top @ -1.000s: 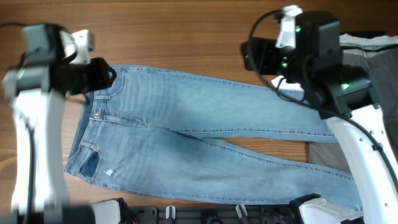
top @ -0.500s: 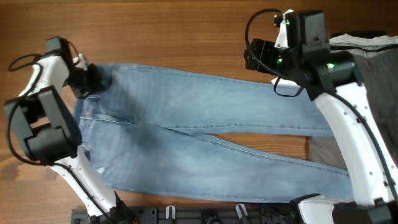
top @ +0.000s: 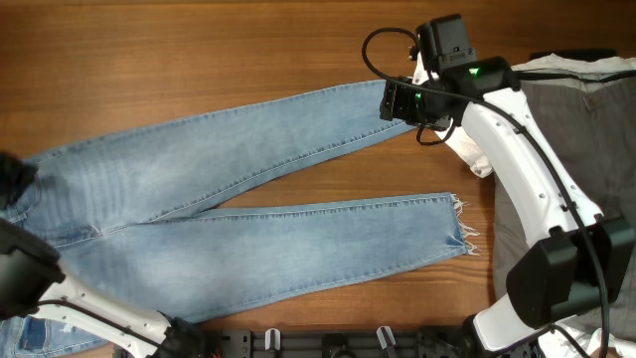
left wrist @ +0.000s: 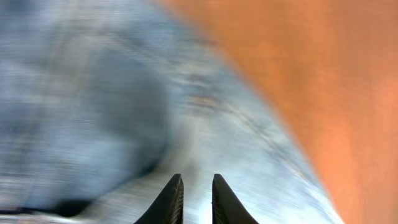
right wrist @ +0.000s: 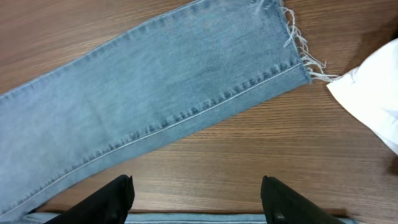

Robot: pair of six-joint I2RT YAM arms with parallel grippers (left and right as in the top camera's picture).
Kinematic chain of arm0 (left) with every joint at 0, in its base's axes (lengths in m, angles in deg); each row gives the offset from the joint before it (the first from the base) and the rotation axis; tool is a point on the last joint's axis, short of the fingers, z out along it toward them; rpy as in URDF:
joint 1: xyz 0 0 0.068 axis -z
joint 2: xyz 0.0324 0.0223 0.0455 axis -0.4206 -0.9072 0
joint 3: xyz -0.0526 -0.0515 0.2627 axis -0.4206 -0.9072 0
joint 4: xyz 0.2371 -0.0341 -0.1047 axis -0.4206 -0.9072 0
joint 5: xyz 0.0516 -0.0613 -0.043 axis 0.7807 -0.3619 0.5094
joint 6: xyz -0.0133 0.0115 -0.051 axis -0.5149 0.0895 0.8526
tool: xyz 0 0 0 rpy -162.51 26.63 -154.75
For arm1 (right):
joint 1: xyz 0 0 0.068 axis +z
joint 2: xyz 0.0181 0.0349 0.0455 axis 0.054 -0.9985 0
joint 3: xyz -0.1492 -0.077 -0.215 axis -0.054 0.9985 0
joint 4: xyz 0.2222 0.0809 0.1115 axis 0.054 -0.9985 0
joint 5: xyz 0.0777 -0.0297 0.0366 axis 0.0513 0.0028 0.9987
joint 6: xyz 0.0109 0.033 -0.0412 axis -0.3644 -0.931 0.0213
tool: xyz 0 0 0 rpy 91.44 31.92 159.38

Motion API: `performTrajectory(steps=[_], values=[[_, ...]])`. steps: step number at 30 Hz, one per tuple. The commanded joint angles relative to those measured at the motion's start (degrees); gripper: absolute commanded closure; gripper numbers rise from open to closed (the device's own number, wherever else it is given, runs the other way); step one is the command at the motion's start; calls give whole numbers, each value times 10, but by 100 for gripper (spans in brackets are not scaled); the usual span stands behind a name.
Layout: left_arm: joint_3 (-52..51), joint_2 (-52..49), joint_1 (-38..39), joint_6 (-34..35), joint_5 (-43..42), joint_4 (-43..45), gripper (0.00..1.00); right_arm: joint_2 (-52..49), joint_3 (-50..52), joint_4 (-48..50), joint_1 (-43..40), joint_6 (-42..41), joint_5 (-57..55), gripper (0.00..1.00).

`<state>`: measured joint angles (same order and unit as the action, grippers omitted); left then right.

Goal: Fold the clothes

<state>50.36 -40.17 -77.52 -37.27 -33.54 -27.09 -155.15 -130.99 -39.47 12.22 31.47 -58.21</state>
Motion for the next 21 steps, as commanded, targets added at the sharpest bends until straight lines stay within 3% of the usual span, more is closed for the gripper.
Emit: performTrajectory(steps=[1, 2, 3, 5, 6, 9, 10, 11, 13, 14, 16, 21], values=[[16, 92, 84, -64, -25, -39, 77, -5, -2, 7, 0, 126, 111, 31], [16, 122, 103, -74, -14, -55, 69, -9, -1, 1, 3, 135, 125, 34], [16, 154, 115, -95, -14, -69, 68, -12, 2, -9, 5, 132, 119, 34], [16, 248, 125, -99, 25, -102, 64, -17, 9, -60, 3, 36, 48, 34], [16, 295, 120, -83, 53, -122, 62, -18, 9, -86, -1, 27, 28, 34], [16, 376, 90, -26, 93, -169, 59, -18, 9, -66, -12, 79, 57, 28], [16, 384, 82, -19, 93, -179, 62, -19, 9, -47, -12, 90, 77, 28], [16, 389, 74, -17, 90, -198, 70, -22, 9, -19, -10, 91, 99, 35], [15, 387, 74, -18, 73, -238, 76, -48, 15, 59, -3, 82, 117, 66], [15, 387, 77, -18, 71, -258, 78, -77, 16, 101, 0, 66, 117, 74], [15, 404, 85, -33, 68, -288, 73, -146, 16, 166, 3, 53, 117, 78], [15, 438, 85, -33, 68, -328, 48, -269, 16, 263, 1, 52, 105, 87]])
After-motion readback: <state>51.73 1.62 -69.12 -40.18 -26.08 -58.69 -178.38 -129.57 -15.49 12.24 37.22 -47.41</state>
